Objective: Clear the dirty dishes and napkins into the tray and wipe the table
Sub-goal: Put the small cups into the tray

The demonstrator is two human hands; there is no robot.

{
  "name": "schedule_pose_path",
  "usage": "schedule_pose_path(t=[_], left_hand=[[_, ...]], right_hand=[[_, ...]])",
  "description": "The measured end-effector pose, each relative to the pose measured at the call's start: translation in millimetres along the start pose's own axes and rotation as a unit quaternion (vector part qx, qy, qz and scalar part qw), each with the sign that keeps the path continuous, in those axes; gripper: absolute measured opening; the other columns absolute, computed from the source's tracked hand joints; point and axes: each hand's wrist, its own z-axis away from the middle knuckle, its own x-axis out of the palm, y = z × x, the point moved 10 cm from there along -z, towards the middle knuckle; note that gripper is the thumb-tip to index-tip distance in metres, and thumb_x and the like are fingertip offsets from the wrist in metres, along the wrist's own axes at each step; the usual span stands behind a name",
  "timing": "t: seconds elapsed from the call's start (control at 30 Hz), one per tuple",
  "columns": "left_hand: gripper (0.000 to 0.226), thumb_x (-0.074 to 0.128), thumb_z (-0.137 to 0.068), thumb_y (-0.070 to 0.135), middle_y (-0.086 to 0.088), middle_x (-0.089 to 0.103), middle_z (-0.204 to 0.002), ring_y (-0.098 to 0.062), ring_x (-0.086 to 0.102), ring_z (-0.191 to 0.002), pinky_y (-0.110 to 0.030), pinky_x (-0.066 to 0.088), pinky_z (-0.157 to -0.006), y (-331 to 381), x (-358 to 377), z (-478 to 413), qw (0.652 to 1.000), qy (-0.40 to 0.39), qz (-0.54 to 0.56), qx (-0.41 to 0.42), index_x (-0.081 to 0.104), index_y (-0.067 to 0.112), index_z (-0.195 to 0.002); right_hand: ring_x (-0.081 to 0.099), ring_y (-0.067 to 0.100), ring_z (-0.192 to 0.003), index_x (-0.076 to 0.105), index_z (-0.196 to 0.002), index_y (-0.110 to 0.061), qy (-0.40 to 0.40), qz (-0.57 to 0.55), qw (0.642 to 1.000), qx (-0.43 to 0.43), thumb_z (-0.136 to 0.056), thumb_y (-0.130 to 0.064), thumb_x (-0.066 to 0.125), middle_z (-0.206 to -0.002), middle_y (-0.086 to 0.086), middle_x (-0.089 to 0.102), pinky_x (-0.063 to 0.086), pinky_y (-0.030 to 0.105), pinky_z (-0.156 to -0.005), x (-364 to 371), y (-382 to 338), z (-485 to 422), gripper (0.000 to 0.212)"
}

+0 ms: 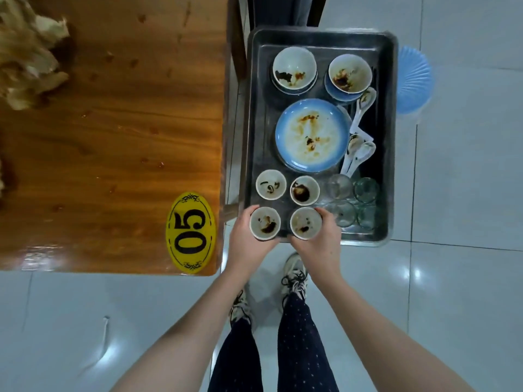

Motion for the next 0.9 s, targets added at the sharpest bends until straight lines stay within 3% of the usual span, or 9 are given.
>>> schedule_pose_path(t=[0.2,0.4,0.53,0.67,0.9], left_hand=[[0.076,0.092,-0.056,0.021,0.015,0.058,-0.114,-0.001,0.052,-0.104,-0.001,0.037,-0.076,-8,13,-12,1.0,0.0,-0.002,-0.004,0.05,0.031,-0.119],[0.077,0.09,-0.057,0.018,0.01,0.057,-0.116,-0.008,0.054,-0.107,-0.017,0.043,-0.082,-12,19,-25,1.0,0.007,-0.012,-0.002,0.05,0.027,-0.122],[0.072,0.087,-0.061,0.015,0.016,0.055,-0.11,-0.006,0.054,-0.104,-0.007,0.039,-0.075,-15,20,-28,1.0,0.009,-0.011,-0.004,0.049,0.029,-0.12],[0.072,0.087,-0.061,0.015,0.014,0.056,-0.111,-0.005,0.055,-0.103,-0.008,0.04,-0.074,-16,22,-29,1.0,0.007,-0.001,-0.006,0.049,0.027,-0.121],[0.087,0.092,-0.055,0.023,0.024,0.053,-0.11,0.004,0.054,-0.098,-0.002,0.04,-0.071,-16,20,-26,1.0,-0.01,0.001,0.001,0.04,0.03,-0.125]], right_hand=[[0.041,0.014,-0.112,0.047,-0.13,-0.017,0.015,-0.016,1.0,0.005,-0.063,-0.02,0.083,-0.119,-0.006,0.052,0.033,0.022,-0.09,10,3,-1,0.077],[0.039,0.013,-0.115,0.044,-0.132,-0.018,0.011,-0.014,1.0,0.008,-0.064,-0.016,0.084,-0.122,-0.007,0.051,0.028,0.017,-0.091,20,3,-4,0.079],[0.04,0.014,-0.118,0.042,-0.136,-0.017,-0.006,-0.013,1.0,0.014,-0.066,-0.013,0.083,-0.126,-0.005,0.051,0.033,0.022,-0.096,23,7,-7,0.081],[0.04,0.017,-0.12,0.041,-0.137,-0.016,-0.01,-0.014,1.0,0.016,-0.066,-0.012,0.082,-0.13,-0.003,0.051,0.033,0.024,-0.099,24,9,-10,0.081],[0.038,0.018,-0.122,0.04,-0.139,-0.015,-0.01,-0.004,1.0,0.013,-0.065,-0.012,0.084,-0.132,-0.002,0.05,0.032,0.025,-0.101,26,6,-8,0.086]])
